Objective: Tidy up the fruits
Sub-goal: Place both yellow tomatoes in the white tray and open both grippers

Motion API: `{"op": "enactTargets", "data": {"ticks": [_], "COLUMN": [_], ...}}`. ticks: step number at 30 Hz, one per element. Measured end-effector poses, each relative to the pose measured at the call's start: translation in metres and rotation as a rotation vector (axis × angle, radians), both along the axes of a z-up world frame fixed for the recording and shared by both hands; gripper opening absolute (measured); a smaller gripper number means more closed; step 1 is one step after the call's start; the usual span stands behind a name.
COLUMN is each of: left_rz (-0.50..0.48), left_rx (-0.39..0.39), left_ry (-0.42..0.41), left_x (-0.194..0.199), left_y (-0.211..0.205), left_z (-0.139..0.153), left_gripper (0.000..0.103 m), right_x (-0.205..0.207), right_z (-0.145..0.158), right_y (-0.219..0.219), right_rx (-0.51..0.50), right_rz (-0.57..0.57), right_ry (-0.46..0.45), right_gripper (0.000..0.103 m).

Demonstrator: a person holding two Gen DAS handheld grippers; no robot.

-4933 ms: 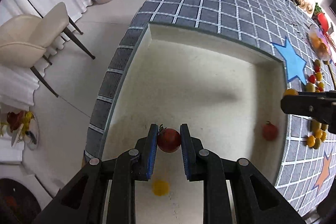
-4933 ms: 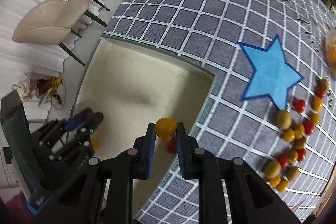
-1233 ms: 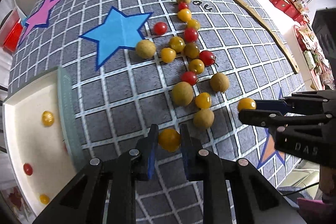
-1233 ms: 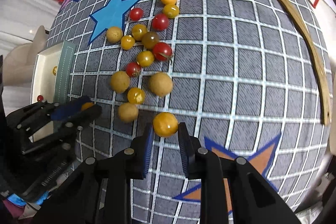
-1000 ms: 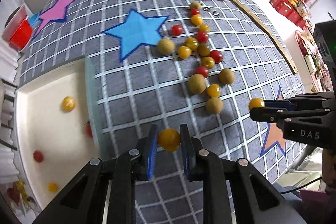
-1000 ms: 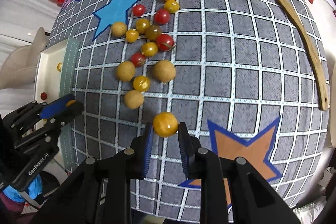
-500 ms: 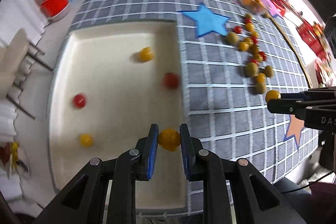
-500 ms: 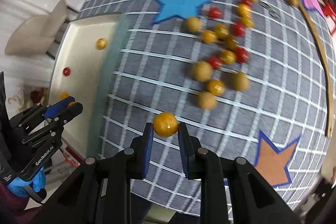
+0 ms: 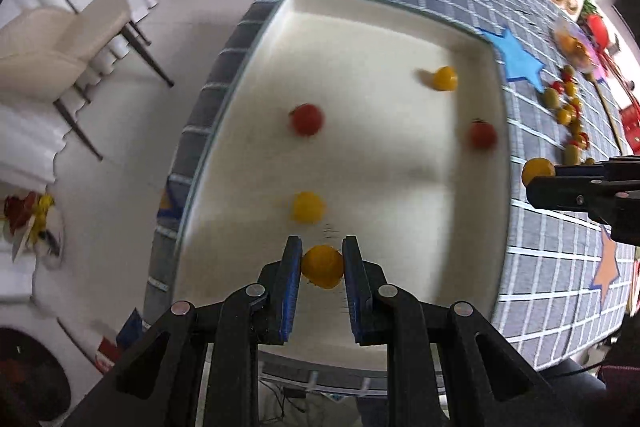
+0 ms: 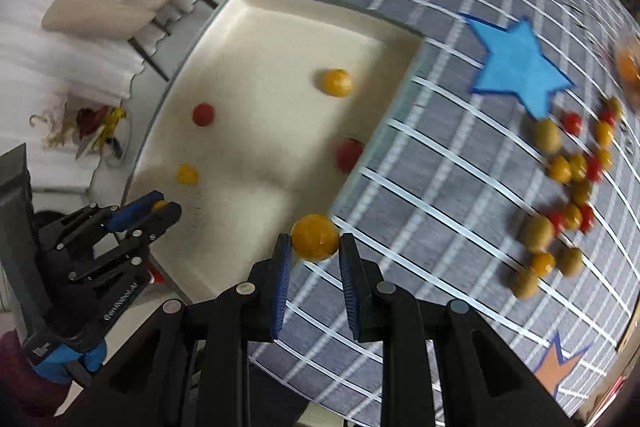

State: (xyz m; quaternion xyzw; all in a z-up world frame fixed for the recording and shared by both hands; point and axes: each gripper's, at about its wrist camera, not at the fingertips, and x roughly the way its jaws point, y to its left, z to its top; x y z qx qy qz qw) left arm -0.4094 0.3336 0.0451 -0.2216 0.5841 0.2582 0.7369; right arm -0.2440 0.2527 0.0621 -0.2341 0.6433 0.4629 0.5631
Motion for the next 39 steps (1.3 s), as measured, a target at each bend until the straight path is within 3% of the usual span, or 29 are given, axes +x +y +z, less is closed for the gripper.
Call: {"op": "enactTargets", "data": {"ticks": [19, 31, 33, 34, 35, 39], "left_rz": [0.023, -0.009, -0.007, -0.004, 0.001, -0.021], "left_rx": [0.004, 0.048, 0.050, 0.057, 0.081, 0.092], "left_ry": [0.044, 0.069, 0.075, 0.075, 0.068, 0.083], "left_x": [-0.001, 0.004, 0.006, 0.006, 0.004, 0.003], "left_y": [0.007, -0.005, -0.007, -0.008, -0.009, -0.011], "left_z": [-0.028, -0.026, -0.024, -0.023, -0.020, -0.018], "left_gripper": [0.022, 0.023, 0.039, 0.067, 0.075, 0.075], "right_x": [-0.018, -0.029, -0.026, -0.025, -0.023, -0.021], "right_z": [-0.048, -0.051, -0.048, -0.045, -0.043, -0.027], "right_y": [0.055, 0.069, 0.066, 0.065, 0.063, 0.060], "right_rx": [-0.109, -0.107, -0.100, -0.093, -0.085, -0.044], "right_rz": [0.075, 0.086, 0.081, 0.080, 0.079, 0.066], "right_ry": [-0.027, -0.039, -0.030, -0.031, -0.031, -0.037], "right_gripper": [0.026, 0.028, 0.029, 0.034, 0.037, 0.062]}}
